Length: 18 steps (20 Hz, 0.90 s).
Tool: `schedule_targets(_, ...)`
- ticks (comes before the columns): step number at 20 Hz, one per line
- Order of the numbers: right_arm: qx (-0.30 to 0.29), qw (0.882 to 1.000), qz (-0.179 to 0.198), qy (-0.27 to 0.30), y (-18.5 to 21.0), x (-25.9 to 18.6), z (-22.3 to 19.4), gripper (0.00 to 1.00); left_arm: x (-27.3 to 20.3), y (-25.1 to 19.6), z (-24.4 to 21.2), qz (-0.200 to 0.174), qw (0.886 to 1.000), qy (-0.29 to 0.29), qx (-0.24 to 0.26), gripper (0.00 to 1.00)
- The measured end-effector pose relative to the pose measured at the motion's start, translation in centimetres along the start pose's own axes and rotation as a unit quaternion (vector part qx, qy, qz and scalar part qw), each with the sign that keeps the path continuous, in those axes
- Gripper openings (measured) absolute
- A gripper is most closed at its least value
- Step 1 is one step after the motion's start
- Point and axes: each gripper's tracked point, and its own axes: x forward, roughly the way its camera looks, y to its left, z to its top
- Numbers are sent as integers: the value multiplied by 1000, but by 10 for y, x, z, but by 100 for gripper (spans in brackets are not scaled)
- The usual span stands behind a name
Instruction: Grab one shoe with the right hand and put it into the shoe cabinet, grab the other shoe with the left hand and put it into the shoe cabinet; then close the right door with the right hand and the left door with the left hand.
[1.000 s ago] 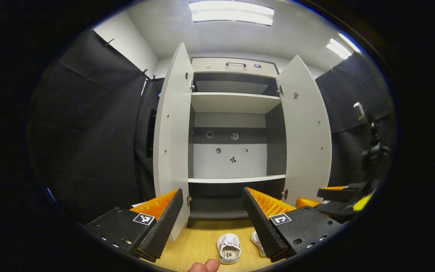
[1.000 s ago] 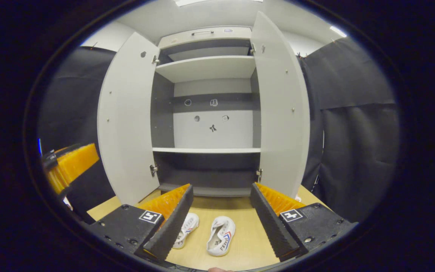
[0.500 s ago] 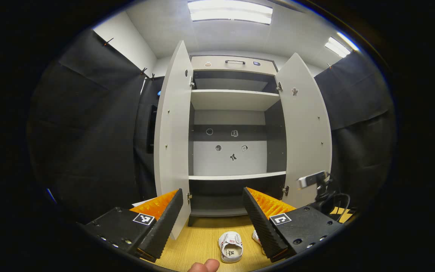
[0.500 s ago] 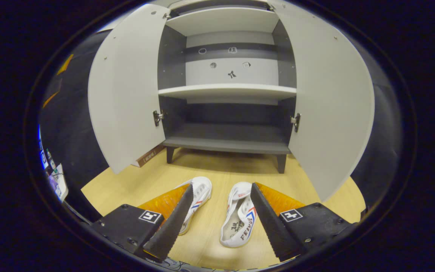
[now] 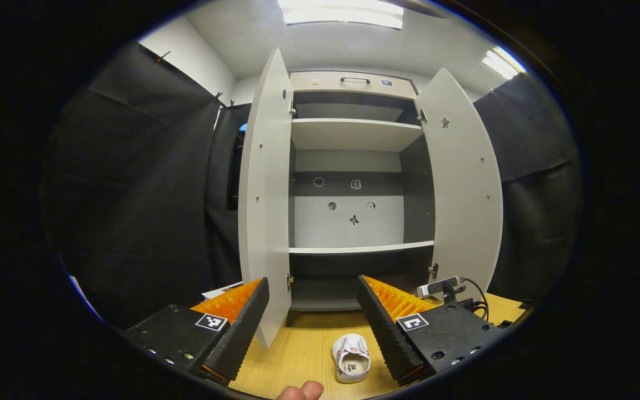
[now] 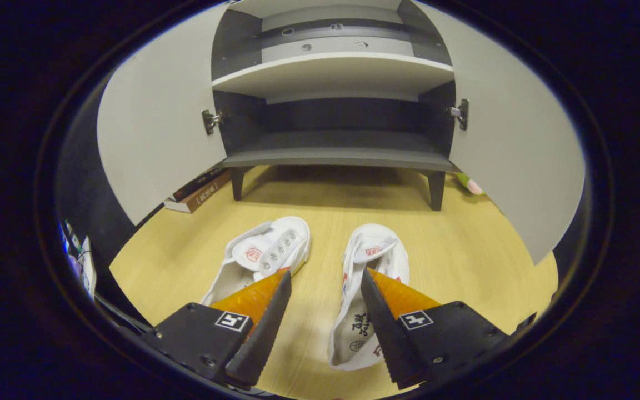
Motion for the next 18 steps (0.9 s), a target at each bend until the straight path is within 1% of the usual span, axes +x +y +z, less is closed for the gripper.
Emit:
schedule_targets(2, 10, 1000, 2, 15, -3, 13, -7, 81, 3, 5, -4, 4, 1000, 5, -5, 95)
schedule_targets(4, 16, 1000, 6, 25, -1, 26, -14, 72, 3, 10, -8, 9, 1000, 9, -7, 95)
schedule_targets(5, 14, 999, 4, 30, -1, 33, -15, 65, 4, 12, -10, 11, 1000, 11, -7, 95)
schedule_targets(6, 11, 999, -1, 33, -3, 38, -17, 61, 4, 14, -13, 13, 1000, 15, -5, 95)
schedule_targets(7, 9, 999, -11, 34, -4, 42, -18, 54, 4, 14, -15, 14, 1000, 17, -4, 95)
schedule_targets(8, 4, 999, -25, 29, -9, 47, -16, 50, 4, 15, -17, 14, 1000, 19, -3, 95)
schedule_targets(9, -1, 999, -38, 26, -14, 51, -16, 39, 4, 15, -18, 15, 1000, 20, -4, 95)
schedule_targets(11, -2, 999, -41, 25, -18, 57, -16, 21, 3, 15, -21, 14, 1000, 24, -5, 95)
schedule_targets(12, 1, 999, -46, 24, -21, 59, -16, 25, 3, 15, -23, 15, 1000, 26, -4, 95)
schedule_targets(14, 4, 999, -45, 19, -24, 57, -16, 13, 2, 15, -26, 17, 999, 28, -7, 95)
schedule_targets(15, 4, 999, -44, 16, -25, 58, -14, 5, 2, 14, -27, 15, 999, 29, -9, 95)
schedule_targets(18, -15, 998, -55, -15, -31, 48, -3, 4, 3, 13, -30, 14, 999, 32, -11, 95)
